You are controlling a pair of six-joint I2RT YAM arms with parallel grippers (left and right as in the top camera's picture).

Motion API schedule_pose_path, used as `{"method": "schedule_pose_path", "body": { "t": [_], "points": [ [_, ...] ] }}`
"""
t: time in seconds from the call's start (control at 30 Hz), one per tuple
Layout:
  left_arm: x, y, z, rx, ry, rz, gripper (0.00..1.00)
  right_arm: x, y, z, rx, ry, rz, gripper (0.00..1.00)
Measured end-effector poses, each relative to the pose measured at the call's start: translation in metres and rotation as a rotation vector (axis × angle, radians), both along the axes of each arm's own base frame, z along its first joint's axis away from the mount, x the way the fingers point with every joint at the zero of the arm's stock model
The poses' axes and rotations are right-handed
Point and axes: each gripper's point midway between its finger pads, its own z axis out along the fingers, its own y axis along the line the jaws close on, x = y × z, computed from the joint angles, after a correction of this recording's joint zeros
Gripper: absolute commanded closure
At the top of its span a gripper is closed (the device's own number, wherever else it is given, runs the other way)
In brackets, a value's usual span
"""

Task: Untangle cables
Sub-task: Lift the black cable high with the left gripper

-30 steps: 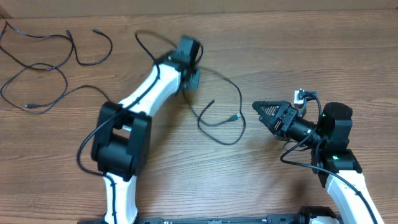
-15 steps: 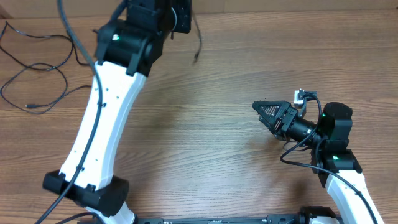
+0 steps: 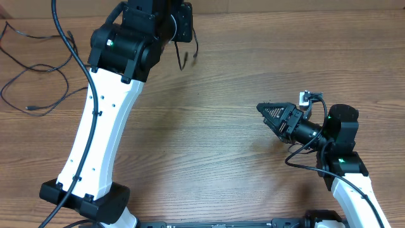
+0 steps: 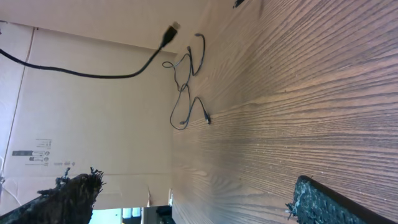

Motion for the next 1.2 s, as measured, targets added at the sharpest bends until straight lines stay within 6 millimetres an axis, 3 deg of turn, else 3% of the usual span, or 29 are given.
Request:
{"method": "schedule_pose_path", "body": {
  "t": [0.23, 0.37, 0.47, 0.53, 0.67, 0.8, 0.97, 1.2],
  "points": [
    [-0.017, -0.018, -0.013, -0.126, 0.118, -0.044, 0.96, 0.000, 0.000, 0.000, 0.000, 0.000, 0.000, 0.00],
    [-0.031, -0.015, -0.028, -0.194, 0.236, 0.031, 0.95, 0.000, 0.000, 0.000, 0.000, 0.000, 0.000, 0.00],
    [-0.053, -0.002, -0.050, -0.262, 0.396, 0.198, 0.95, 0.000, 0.000, 0.000, 0.000, 0.000, 0.000, 0.00],
    [-0.079, 0.014, -0.070, -0.295, 0.549, 0.386, 0.96, 0.000, 0.000, 0.000, 0.000, 0.000, 0.000, 0.00],
    [-0.112, 0.031, -0.087, -0.381, 0.709, 0.680, 0.96, 0.000, 0.000, 0.000, 0.000, 0.000, 0.000, 0.00],
    [-0.123, 0.034, -0.090, -0.476, 0.753, 0.867, 0.96, 0.000, 0.000, 0.000, 0.000, 0.000, 0.000, 0.00],
    [-0.133, 0.012, -0.090, -0.519, 0.782, 0.887, 0.96, 0.000, 0.000, 0.000, 0.000, 0.000, -0.001, 0.00],
    [-0.169, -0.046, -0.090, -0.530, 0.858, 0.823, 0.95, 0.000, 0.000, 0.000, 0.000, -0.001, 0.000, 0.00]
  ]
}}
